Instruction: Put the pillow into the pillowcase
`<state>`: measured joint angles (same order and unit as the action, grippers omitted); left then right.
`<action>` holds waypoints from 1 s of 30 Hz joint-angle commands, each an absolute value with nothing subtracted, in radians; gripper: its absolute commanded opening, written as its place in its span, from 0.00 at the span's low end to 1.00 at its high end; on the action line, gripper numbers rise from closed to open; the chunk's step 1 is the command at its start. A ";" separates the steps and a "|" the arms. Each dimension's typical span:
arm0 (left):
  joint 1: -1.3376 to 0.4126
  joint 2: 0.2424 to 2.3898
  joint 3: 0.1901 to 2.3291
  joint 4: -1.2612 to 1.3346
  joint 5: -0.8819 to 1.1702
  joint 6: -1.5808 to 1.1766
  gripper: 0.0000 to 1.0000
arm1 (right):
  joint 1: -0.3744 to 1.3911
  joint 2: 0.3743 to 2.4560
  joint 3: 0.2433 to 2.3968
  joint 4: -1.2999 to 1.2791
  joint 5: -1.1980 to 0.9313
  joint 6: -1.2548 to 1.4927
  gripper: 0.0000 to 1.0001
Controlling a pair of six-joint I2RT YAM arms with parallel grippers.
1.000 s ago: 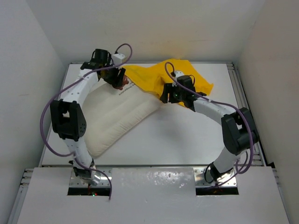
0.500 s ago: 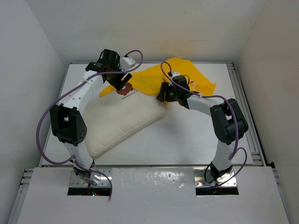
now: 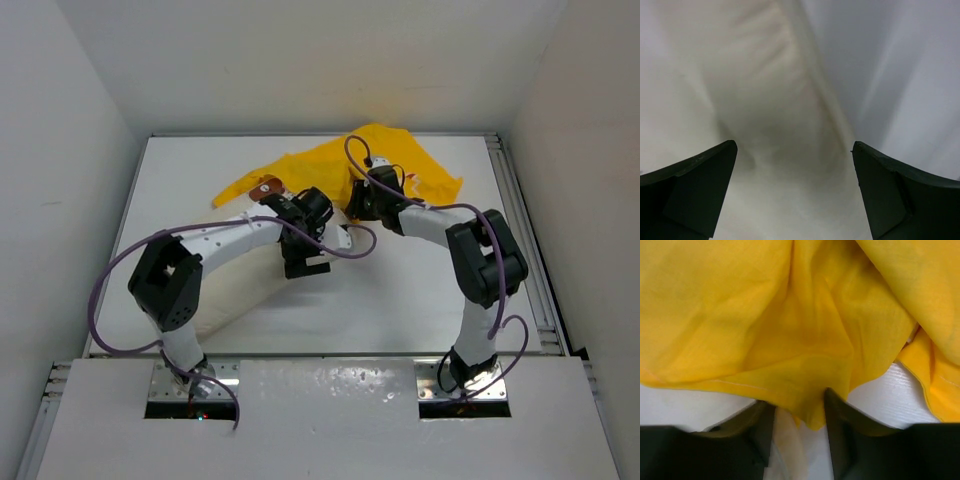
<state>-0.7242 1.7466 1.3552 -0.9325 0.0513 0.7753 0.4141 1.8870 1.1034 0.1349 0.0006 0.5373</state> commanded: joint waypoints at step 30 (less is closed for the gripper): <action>-0.529 1.775 1.472 -0.652 -0.143 0.542 0.00 | 0.474 1.621 1.002 0.005 -0.083 0.253 0.00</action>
